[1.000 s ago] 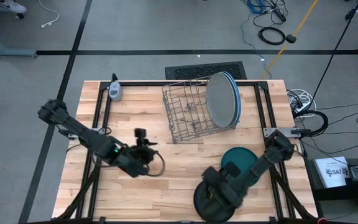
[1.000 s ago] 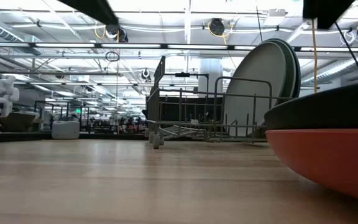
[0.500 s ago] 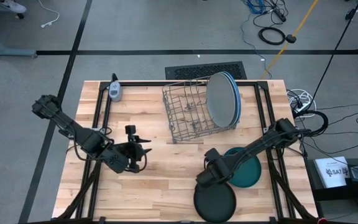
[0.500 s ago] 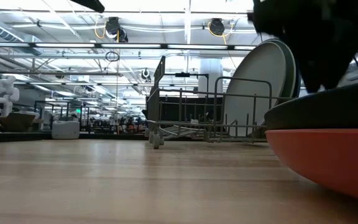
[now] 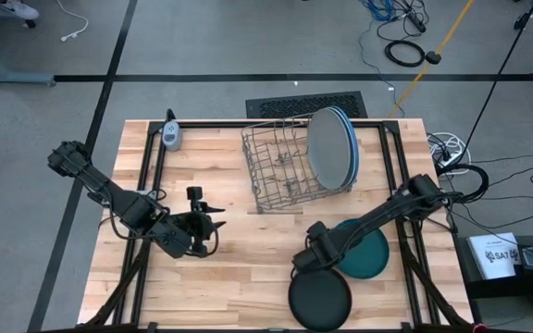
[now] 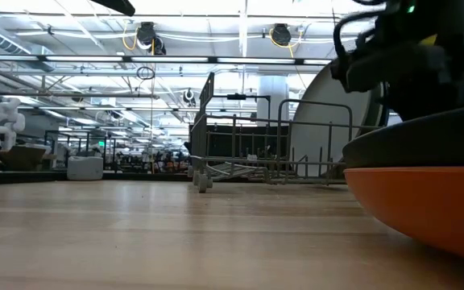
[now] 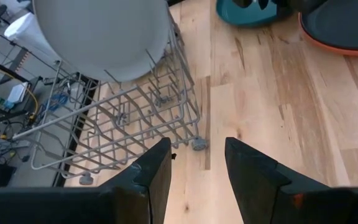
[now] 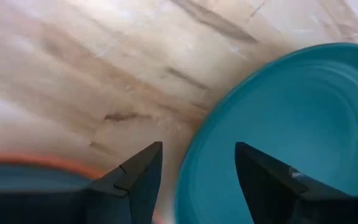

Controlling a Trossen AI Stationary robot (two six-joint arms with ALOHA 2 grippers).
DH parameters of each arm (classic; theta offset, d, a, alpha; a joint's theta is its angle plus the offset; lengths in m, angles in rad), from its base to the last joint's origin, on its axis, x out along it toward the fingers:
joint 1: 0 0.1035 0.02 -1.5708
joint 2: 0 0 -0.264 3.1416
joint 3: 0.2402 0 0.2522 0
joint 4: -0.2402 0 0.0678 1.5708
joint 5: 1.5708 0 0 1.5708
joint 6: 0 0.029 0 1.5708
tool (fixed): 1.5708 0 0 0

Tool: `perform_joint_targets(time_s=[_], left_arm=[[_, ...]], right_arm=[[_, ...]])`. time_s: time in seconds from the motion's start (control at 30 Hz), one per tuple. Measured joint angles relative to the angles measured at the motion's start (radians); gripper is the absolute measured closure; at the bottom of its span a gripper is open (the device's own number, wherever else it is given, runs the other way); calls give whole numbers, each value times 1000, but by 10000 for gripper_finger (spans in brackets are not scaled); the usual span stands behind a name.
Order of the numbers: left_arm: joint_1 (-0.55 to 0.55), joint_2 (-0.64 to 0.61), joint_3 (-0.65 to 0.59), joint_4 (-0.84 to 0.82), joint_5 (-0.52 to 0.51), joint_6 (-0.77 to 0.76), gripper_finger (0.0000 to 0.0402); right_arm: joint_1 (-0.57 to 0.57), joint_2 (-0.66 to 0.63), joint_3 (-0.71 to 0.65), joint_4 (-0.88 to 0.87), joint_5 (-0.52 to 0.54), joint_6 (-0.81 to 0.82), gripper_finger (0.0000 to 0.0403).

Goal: Sort dishes
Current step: Put the green plate in the dish rack

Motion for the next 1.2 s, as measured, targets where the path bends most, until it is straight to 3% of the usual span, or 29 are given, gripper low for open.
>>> perform_joint_targets(time_s=[0.3,0.63,0.9,1.03,1.2], left_arm=[[0,0,0,0,-10,0,251],[2,0,0,0,-46,1,251],[2,0,0,10,-79,1,251],[3,0,0,66,-147,10,251],[7,1,0,183,-160,103,251]], right_arm=[[-17,0,-106,86,-27,-9,224],[-17,-4,-179,124,-49,-34,376],[-7,2,-18,-76,-33,-159,399],[7,2,122,-148,-16,-277,399],[40,2,338,-273,47,-464,400]])
